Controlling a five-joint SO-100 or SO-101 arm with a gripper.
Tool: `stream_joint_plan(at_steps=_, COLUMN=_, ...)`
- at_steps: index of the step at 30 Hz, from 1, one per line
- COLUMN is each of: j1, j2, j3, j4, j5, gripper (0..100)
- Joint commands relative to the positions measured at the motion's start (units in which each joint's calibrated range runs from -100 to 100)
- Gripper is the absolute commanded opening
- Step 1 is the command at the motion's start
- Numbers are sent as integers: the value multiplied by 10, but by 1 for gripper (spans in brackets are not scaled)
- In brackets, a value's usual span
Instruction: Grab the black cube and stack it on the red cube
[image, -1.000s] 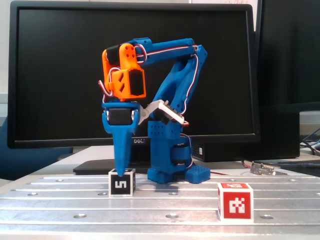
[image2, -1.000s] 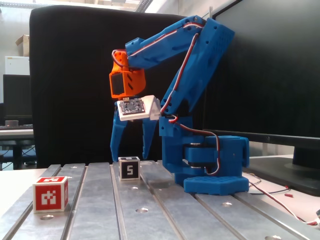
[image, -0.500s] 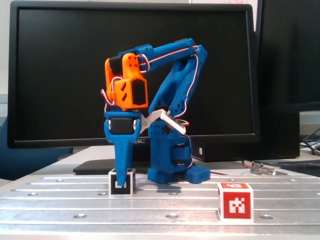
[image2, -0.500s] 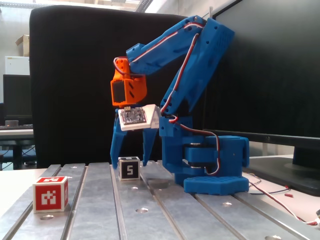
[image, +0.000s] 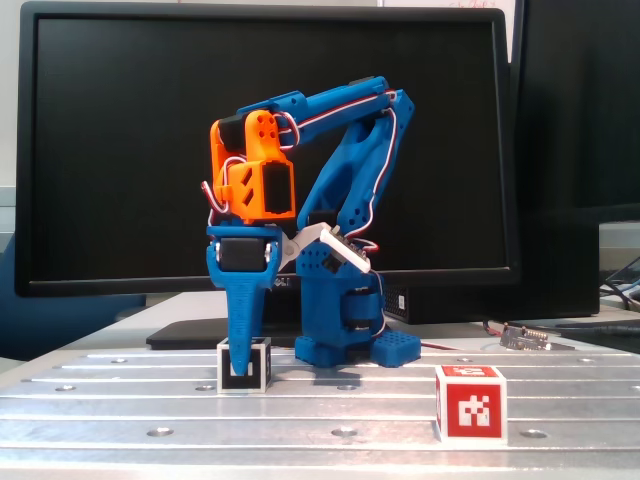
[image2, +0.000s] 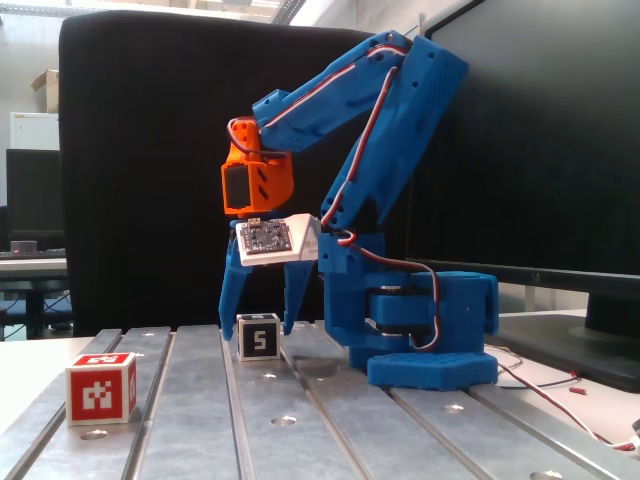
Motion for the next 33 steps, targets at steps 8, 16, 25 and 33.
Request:
stream_joint_plan(at_steps=8, j1=-1, j2=-3, j3=-1, j4=0, j5=1, gripper=25)
stream_joint_plan(at_steps=16, j1=-1, j2=-5, j3=0, j4=0, j5=1, gripper=19)
stream_joint_plan(at_steps=25, j1=-1, j2=-2, j3=0, j4=0, j5=1, gripper=17)
stream_joint_plan(at_steps=33, j1=-1, j2=-6, j3=0, j4=0, j5=1, gripper=17)
